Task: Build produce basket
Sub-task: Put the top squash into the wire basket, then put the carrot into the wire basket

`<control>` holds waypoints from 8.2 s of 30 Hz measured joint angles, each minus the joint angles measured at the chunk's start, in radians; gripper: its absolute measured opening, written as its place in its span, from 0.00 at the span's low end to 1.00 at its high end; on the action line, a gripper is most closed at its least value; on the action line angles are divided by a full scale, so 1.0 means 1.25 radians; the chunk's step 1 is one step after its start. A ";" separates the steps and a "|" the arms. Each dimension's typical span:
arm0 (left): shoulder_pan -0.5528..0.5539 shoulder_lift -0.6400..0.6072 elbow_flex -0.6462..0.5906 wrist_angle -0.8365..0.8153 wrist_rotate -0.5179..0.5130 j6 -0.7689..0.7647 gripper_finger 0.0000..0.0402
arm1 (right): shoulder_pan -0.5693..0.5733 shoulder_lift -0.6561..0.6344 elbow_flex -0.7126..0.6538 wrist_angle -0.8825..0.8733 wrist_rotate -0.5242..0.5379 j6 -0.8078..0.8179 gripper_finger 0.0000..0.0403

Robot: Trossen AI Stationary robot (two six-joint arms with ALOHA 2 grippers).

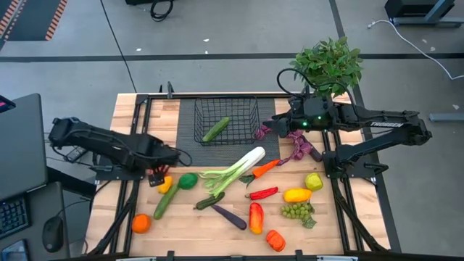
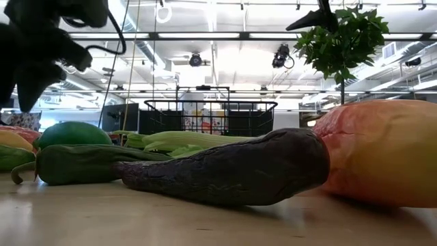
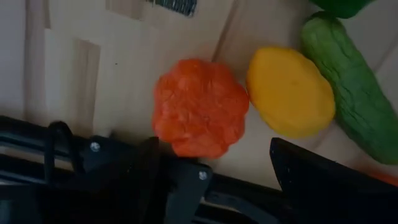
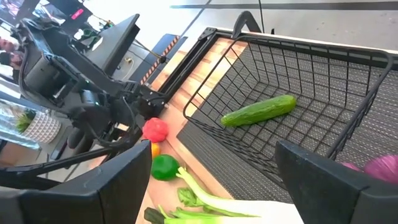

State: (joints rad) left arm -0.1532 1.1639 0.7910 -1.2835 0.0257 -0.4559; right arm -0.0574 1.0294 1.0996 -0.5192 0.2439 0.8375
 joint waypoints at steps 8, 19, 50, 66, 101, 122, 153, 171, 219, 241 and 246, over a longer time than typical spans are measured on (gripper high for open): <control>0.037 0.044 -0.069 0.059 0.029 -0.017 0.78 | 0.004 0.000 0.000 -0.012 -0.017 -0.024 0.85; 0.108 0.041 -0.123 0.116 0.016 -0.134 0.78 | 0.002 0.000 0.000 -0.014 -0.028 -0.056 0.85; 0.147 0.046 0.060 0.266 -0.089 -0.378 0.47 | 0.002 0.000 0.000 -0.004 -0.043 -0.056 0.85; 0.200 0.044 0.150 0.168 -0.099 -0.173 0.54 | 0.002 0.000 0.000 -0.005 -0.052 -0.041 0.85; 0.399 0.205 0.013 0.423 -0.044 -0.194 0.99 | 0.001 0.000 0.000 -0.007 -0.052 -0.036 0.85; 0.342 0.216 0.024 0.361 -0.035 -0.189 0.81 | 0.002 0.000 0.000 -0.006 -0.052 -0.019 0.85; 0.342 0.091 0.373 0.653 -0.321 -0.126 0.87 | -0.044 0.000 0.000 0.008 -0.118 -0.135 0.85; 0.392 0.134 0.371 0.567 -0.115 0.006 0.98 | -0.045 0.000 0.000 0.010 -0.078 -0.066 0.85; 0.091 -0.072 0.372 0.245 -0.246 -0.524 0.98 | 0.135 0.429 0.000 -0.207 -0.273 -0.601 0.78; 0.094 0.012 0.372 0.207 -0.124 -0.619 0.98 | 0.135 0.590 0.000 -0.125 -0.148 -0.463 0.76; 0.094 0.012 0.372 0.208 -0.121 -0.561 0.98 | 0.136 0.604 0.000 -0.110 -0.166 -0.426 0.75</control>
State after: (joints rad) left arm -0.0360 1.1793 1.2560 -1.0229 -0.1261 -1.1576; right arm 0.1126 1.7839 1.0992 -0.6573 0.0364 0.3046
